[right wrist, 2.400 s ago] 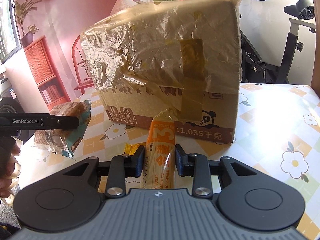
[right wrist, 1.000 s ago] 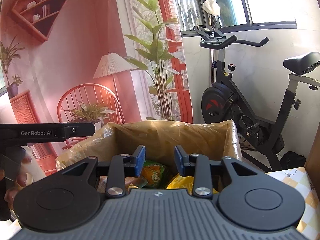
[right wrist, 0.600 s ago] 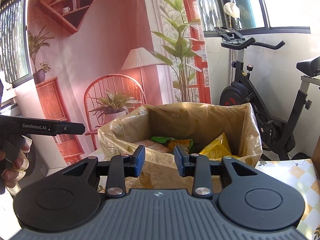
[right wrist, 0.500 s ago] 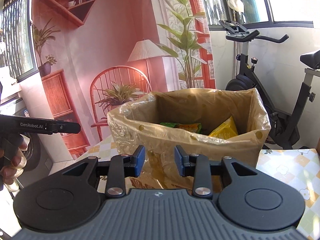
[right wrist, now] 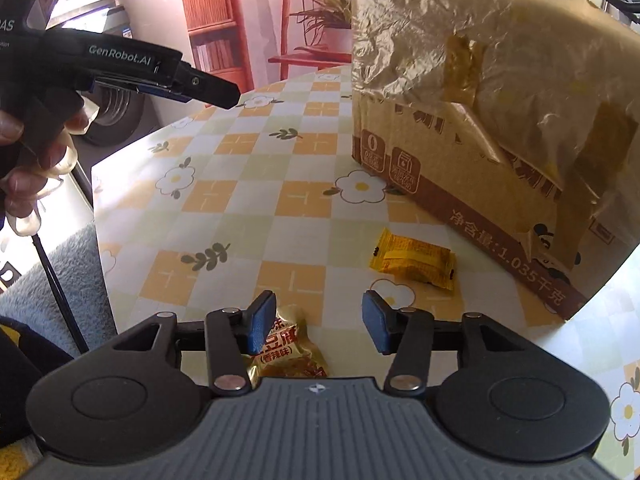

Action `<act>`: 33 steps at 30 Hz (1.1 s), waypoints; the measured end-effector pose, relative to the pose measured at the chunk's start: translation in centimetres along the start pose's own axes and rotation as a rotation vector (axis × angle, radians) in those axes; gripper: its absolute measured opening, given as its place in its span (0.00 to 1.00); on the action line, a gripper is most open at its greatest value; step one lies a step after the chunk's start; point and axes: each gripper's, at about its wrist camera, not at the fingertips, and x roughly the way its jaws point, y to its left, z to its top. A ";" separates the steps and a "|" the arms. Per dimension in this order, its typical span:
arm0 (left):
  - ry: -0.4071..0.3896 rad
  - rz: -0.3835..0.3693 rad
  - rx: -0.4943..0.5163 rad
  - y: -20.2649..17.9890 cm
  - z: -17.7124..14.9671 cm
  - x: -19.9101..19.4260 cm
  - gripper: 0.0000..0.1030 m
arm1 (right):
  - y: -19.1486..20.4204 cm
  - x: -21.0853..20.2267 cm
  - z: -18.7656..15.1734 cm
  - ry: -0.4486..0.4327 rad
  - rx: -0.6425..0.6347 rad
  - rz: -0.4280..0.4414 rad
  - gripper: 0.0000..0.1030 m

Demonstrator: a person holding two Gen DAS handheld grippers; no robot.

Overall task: Organize snacks
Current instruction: 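Move both open tools back down to the remaining snacks by the box, then grasp the gold spicy tofu packet with the right tool while the left tool grasps the yellow wrapped cake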

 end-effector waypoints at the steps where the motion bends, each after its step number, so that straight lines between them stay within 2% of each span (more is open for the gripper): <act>1: 0.002 0.001 0.002 -0.1 -0.2 0.0 0.76 | 0.2 0.3 -0.3 0.012 -0.007 0.010 0.57; 3: 0.005 0.002 0.009 -0.3 -0.8 -0.1 0.76 | 0.6 0.8 -0.8 0.034 -0.019 0.031 0.63; 6: 0.018 -0.004 0.014 -0.6 -1.3 0.2 0.76 | 1.2 1.4 -1.3 0.062 -0.053 0.041 0.67; 11: 0.034 -0.002 0.021 -0.9 -1.9 0.7 0.76 | 2.3 2.9 -2.2 0.110 -0.126 0.025 0.68; 14: 0.037 -0.001 0.027 -1.0 -2.1 0.9 0.76 | 2.2 2.9 -2.4 0.084 -0.141 0.023 0.64; 17: 0.040 -0.005 0.031 -1.1 -2.1 1.2 0.75 | 1.4 2.7 -2.3 0.063 -0.109 -0.001 0.52; 25: 0.047 -0.023 0.059 -1.8 -2.1 2.2 0.75 | -3.0 1.8 -2.4 -0.002 0.077 -0.107 0.48; 26: 0.050 -0.028 0.059 -2.0 -2.1 2.4 0.75 | -3.5 1.6 -2.5 -0.012 0.099 -0.117 0.44; 33: 0.076 -0.053 0.076 -3.1 -2.4 3.7 0.75 | -5.9 0.5 -3.5 -0.061 0.207 -0.179 0.43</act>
